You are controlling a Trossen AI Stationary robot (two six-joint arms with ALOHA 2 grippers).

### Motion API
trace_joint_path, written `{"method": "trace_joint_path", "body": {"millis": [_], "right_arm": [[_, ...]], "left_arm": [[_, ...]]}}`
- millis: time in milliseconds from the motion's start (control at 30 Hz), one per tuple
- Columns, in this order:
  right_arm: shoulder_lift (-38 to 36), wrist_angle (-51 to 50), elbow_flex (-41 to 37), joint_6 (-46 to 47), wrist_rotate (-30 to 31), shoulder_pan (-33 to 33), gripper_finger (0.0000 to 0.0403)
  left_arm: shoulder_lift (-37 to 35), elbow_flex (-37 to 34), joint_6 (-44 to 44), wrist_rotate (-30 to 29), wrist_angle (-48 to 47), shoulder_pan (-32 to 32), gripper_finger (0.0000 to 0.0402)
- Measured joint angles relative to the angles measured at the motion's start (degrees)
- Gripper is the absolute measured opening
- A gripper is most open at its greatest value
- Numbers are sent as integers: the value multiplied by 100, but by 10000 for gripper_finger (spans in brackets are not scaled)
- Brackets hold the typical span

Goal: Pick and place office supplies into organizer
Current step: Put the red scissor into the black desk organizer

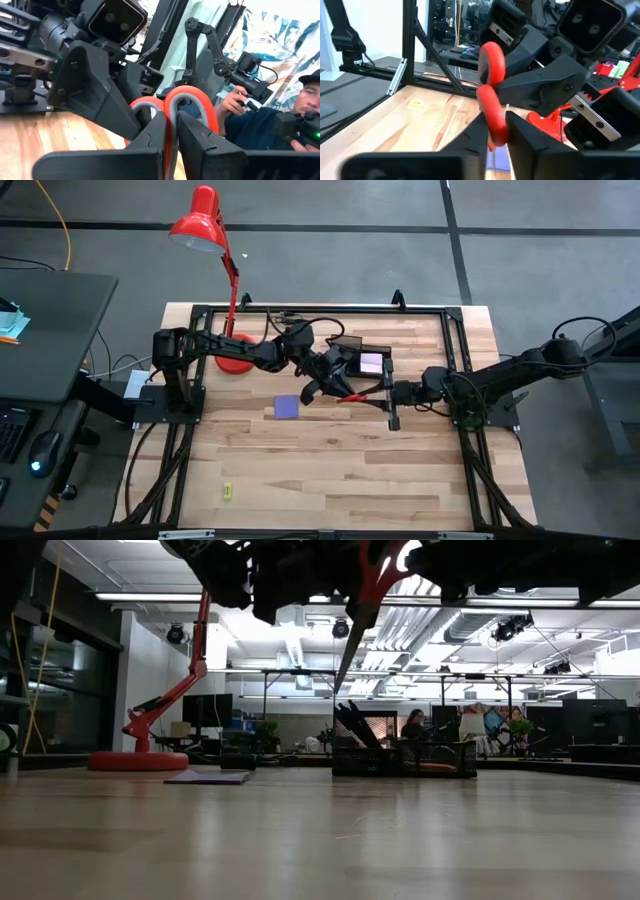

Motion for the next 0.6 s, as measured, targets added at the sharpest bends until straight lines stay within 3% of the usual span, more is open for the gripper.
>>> {"method": "trace_joint_path", "body": {"millis": [100, 267, 367, 600], "right_arm": [[-2, -4, -2, -41, -5, 4, 14], [-2, -1, -6, 93, 7, 3, 39], [-2, -16, -9, 100, 11, 4, 34], [1, -147, -9, 158, 118, -8, 15]], "left_arm": [[0, -2, -7, 20, -12, 0, 17], [0, -2, -5, -16, -49, 2, 17], [-8, -2, 4, -81, -90, 24, 23], [-17, -2, -12, -94, -476, 307, 105]]}}
